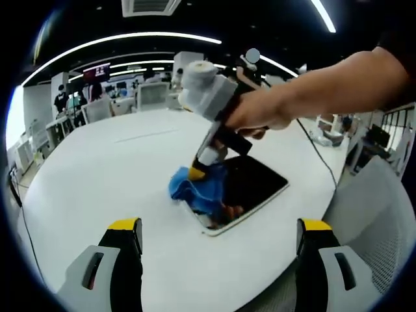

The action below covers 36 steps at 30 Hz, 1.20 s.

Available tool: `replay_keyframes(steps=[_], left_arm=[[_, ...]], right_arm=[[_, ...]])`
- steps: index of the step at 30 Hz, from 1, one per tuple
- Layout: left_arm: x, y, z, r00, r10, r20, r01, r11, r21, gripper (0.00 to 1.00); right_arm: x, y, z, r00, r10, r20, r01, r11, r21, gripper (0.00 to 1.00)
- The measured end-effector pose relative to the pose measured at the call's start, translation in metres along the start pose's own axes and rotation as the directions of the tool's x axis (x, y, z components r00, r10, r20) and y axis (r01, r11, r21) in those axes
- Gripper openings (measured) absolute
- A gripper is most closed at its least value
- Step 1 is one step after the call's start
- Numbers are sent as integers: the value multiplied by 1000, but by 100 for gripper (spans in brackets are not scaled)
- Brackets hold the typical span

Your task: Wipe the mirror surface with the cleaning cloth until all visible marks leave the cleaned area.

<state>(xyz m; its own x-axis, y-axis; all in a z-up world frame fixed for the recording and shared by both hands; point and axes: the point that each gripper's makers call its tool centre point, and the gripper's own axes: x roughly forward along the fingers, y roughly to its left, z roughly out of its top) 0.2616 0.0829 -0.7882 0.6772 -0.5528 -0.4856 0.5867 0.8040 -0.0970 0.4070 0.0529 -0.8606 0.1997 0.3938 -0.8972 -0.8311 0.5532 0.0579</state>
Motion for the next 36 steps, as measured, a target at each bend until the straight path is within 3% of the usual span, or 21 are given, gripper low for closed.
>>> replay_keyframes(steps=[13, 22, 36], left_arm=[[1, 0, -1, 1000, -4, -5, 4, 1000, 2, 99], [1, 0, -1, 1000, -3, -5, 3, 1000, 1, 99], [0, 1, 0, 1000, 2, -2, -2, 1000, -2, 99]], right_arm=[[-11, -1, 10, 1000, -5, -21, 5, 1000, 2, 0], [-1, -13, 19, 1000, 15, -21, -14, 1000, 22, 0], [0, -23, 15, 1000, 13, -28, -13, 1000, -4, 0]])
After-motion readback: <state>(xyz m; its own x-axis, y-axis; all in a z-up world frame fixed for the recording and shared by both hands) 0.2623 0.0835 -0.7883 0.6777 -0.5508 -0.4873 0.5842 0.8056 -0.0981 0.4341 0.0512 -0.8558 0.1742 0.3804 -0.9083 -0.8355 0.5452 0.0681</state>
